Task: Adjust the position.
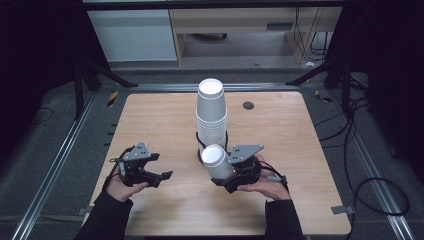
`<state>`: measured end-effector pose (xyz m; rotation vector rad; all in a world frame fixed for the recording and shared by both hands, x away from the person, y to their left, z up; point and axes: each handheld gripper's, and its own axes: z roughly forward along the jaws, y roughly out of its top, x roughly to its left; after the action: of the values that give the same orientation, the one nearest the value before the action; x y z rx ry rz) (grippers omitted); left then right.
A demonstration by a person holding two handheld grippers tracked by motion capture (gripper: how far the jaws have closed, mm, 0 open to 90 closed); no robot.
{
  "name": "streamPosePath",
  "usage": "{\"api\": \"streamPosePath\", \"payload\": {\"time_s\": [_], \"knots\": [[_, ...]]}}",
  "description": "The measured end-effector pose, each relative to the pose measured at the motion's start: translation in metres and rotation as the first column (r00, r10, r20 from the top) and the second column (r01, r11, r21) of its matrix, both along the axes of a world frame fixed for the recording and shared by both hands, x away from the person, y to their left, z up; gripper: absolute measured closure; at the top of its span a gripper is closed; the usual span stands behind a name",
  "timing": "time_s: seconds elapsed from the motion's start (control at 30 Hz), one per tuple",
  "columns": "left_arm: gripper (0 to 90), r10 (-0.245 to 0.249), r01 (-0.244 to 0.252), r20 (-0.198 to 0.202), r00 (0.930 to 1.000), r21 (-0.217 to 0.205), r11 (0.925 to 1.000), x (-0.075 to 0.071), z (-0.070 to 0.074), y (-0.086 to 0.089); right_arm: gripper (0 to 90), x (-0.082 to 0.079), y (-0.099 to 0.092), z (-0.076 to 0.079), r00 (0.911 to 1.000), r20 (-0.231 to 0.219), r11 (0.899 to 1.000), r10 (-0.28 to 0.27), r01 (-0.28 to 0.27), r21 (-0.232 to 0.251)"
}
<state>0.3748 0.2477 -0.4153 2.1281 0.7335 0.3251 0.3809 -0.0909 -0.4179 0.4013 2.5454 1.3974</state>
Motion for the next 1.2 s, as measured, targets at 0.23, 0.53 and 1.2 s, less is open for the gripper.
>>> {"api": "streamPosePath", "payload": {"time_s": [0.23, 0.53, 1.2], "knots": [[15.7, -0.029, 0.029, 0.011, 0.9995, -0.008, 0.9995, -0.004, 0.006, -0.003, 13.8, 0.007, 0.019, 0.002, 0.9985, -0.005, 0.998, 0.055, -0.055, -0.030], [14.7, -0.085, 0.085, 0.009, 0.9963, -0.014, 0.9963, -0.009, 0.011, -0.010, 13.8, 0.016, 0.037, -0.003, 0.9939, -0.016, 0.989, 0.109, -0.110, -0.100], [12.3, -0.165, 0.164, -0.011, 0.9863, -0.034, 0.9858, -0.013, 0.017, -0.023, 13.8, 0.017, 0.060, -0.015, 0.9802, -0.045, 0.971, 0.193, -0.197, -0.133]]}}
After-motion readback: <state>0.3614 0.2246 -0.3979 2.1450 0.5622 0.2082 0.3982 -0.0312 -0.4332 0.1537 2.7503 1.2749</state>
